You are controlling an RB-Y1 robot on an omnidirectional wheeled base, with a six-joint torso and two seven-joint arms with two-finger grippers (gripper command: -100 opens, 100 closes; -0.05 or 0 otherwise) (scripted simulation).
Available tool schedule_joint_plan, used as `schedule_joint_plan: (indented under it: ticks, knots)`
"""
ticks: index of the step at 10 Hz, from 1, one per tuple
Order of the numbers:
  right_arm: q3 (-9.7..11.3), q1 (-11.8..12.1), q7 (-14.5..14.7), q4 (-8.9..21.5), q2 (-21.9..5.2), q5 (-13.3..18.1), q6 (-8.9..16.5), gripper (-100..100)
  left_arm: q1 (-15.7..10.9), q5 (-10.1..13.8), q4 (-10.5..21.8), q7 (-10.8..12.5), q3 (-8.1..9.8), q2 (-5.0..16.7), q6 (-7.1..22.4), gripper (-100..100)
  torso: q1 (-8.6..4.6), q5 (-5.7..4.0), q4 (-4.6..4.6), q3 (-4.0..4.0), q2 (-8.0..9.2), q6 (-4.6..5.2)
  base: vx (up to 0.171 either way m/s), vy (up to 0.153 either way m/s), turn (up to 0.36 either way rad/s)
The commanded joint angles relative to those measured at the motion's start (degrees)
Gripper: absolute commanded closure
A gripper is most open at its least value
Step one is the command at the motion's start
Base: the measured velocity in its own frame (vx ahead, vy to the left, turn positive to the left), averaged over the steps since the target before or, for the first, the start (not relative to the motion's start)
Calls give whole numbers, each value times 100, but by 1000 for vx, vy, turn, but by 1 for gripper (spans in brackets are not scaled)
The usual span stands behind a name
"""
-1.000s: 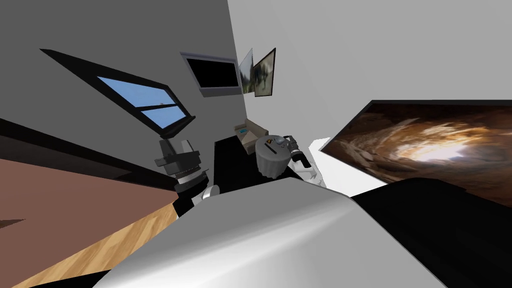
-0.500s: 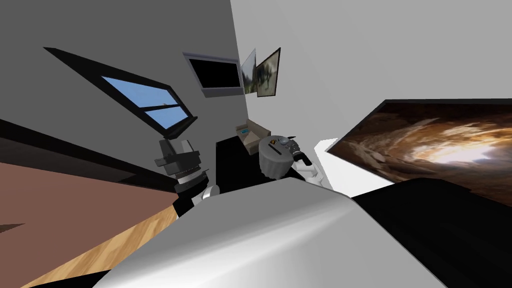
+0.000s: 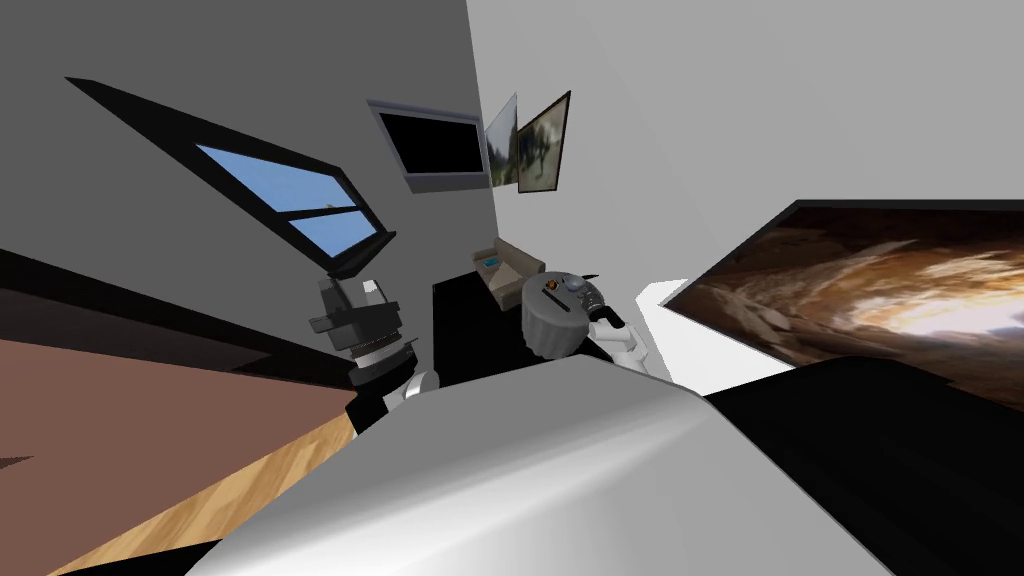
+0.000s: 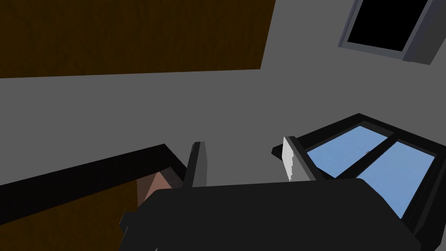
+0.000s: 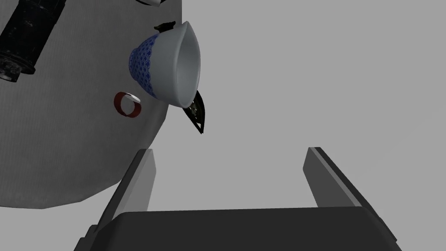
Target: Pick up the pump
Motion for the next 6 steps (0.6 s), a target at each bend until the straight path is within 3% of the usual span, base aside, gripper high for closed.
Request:
schedule_joint_plan:
  ticks: [1, 2, 3, 5, 6]
  knots:
    - [-160, -75, -140, 219, -101, -122, 286, -100, 0, 0, 0, 0, 0, 0, 0, 0, 0, 0, 0, 0, 0, 0, 87, 70, 23]
    - [-160, -75, -140, 219, -101, -122, 452, -100, 0, 0, 0, 0, 0, 0, 0, 0, 7, 1, -2, -6, -12, -1, 100, 86, 7]
    - [-314, -161, -276, 467, -195, -232, 623, -100, 0, 0, 0, 0, 0, 0, 0, 0, 13, 2, -3, -9, -17, 0, 112, 116, 24]
    - [-314, -161, -276, 467, -195, -232, 881, -100, 0, 0, 0, 0, 0, 0, 0, 0, 19, 4, -4, -11, -19, 0, 72, 63, 2]
    - [-469, -243, -414, 716, -297, -341, 1095, -100, 0, 0, 0, 0, 0, 0, 0, 0, -2, 0, -1, -3, -5, 1, 108, 59, 28]
